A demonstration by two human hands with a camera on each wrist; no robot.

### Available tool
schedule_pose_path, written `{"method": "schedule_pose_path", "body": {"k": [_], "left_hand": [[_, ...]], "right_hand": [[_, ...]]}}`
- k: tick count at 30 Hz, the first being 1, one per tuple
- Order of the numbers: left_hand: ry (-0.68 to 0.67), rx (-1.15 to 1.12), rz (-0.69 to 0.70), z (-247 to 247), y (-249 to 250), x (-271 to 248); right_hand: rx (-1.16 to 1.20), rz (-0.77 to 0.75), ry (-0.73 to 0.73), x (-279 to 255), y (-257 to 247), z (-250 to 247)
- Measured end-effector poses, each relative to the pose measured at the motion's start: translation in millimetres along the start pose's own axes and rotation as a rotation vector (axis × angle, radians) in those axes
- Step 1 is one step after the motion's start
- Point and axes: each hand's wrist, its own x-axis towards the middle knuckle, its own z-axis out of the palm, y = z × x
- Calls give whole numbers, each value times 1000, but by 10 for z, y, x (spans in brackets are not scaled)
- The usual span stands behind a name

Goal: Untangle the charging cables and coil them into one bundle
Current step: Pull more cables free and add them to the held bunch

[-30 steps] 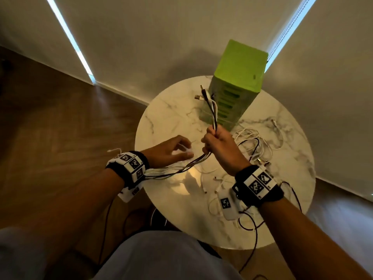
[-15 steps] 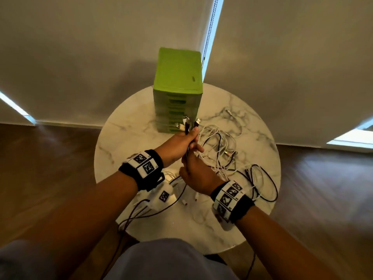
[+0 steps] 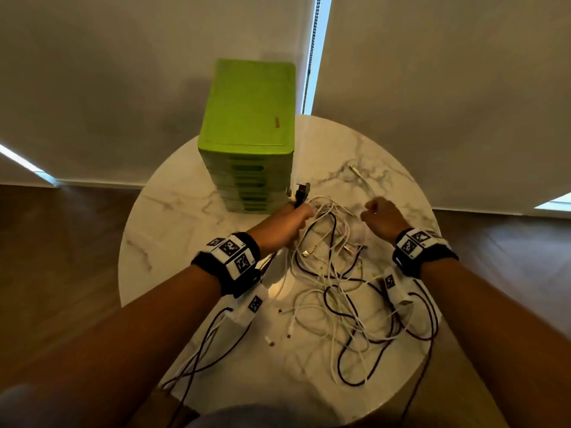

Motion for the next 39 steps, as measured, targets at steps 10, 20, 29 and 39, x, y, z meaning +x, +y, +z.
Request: {"method": "schedule_pose_path", "body": {"k": [10,20,29,39], "left_hand": [[14,-161,-14,98,-201,269],[99,-267,-59,182,-261,335],[133,-487,15,401,-148,100],[117,-432,186,364,-283,-557]], "right_hand": [[21,242,51,753,163,72],[695,6,185,318,-109,-197],[540,-429,44,-1439,-612,131],[408,-535,26,-2149,-726,591]]}}
